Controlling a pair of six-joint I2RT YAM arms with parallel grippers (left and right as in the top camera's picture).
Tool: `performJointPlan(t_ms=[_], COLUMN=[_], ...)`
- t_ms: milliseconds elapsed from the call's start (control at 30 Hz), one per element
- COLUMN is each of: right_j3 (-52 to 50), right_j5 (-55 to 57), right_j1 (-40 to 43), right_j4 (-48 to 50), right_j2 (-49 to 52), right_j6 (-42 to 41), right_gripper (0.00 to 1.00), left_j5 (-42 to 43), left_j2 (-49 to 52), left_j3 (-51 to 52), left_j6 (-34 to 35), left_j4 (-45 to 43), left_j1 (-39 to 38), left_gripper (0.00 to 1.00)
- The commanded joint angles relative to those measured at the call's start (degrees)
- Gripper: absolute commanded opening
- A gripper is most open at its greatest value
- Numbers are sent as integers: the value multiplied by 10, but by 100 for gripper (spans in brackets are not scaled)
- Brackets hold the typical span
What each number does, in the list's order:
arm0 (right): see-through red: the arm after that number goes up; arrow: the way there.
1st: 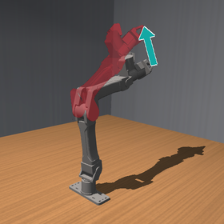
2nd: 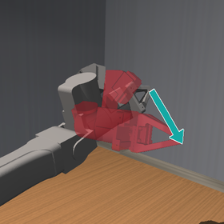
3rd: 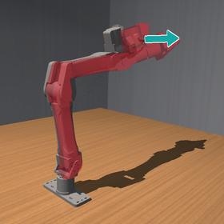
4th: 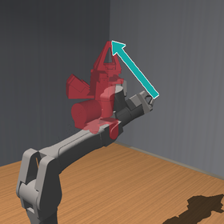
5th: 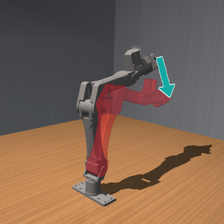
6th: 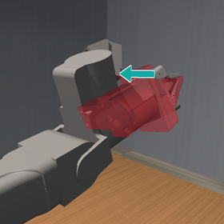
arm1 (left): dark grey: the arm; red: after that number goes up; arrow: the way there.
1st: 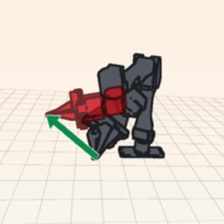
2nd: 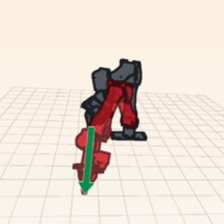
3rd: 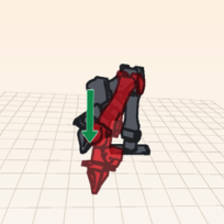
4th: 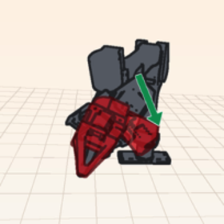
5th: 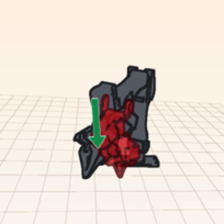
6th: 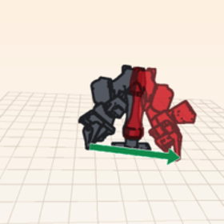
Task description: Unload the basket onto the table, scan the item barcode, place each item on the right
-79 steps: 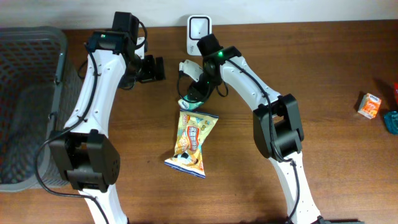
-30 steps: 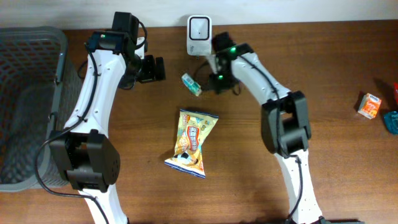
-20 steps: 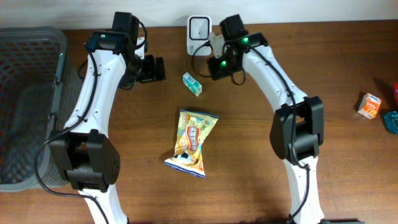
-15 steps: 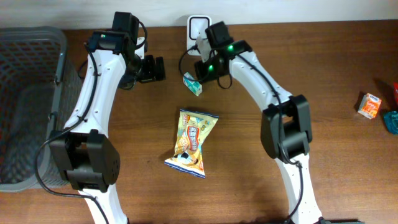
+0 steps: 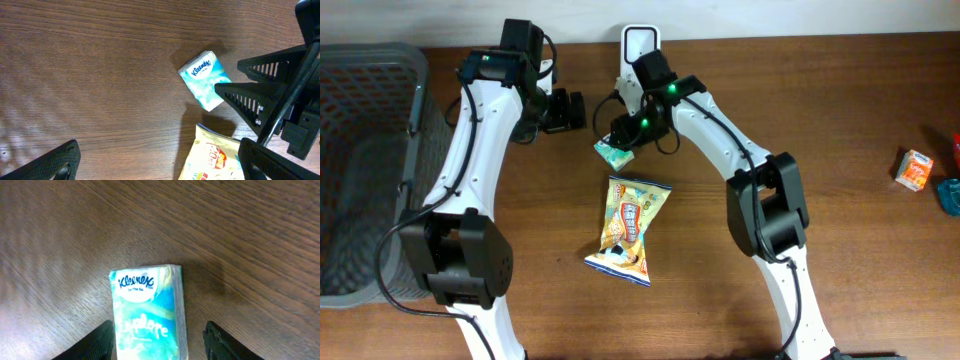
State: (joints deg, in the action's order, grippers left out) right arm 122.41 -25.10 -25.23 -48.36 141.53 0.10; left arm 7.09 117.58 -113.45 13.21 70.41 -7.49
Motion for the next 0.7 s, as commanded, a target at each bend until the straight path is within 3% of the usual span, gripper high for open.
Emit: performJointPlan(t_ms=[0, 233, 300, 367, 567, 667], right_j3=[9, 7, 7, 6, 0, -4], right_j5=[15, 18, 18, 26, 31, 31], right_j1=[-4, -10, -5, -5, -16, -16], right_j4=[4, 6, 5, 4, 7, 9], right_j2=[12, 32, 32, 32, 33, 34], right_j6=[16, 13, 13, 14, 14, 14], right_gripper=[57, 19, 20, 35, 35, 25], left_j5=[6, 6, 6, 6, 6, 6], left_j2=[1, 1, 1, 1, 1, 1], left_j3=[0, 0, 0, 0, 0, 0], left_j6=[0, 0, 0, 0, 0, 0], left_j4=[-1, -1, -1, -1, -1, -1], left_j1=[0, 0, 0, 0, 0, 0], left_gripper=[99, 99, 99, 99, 99, 99])
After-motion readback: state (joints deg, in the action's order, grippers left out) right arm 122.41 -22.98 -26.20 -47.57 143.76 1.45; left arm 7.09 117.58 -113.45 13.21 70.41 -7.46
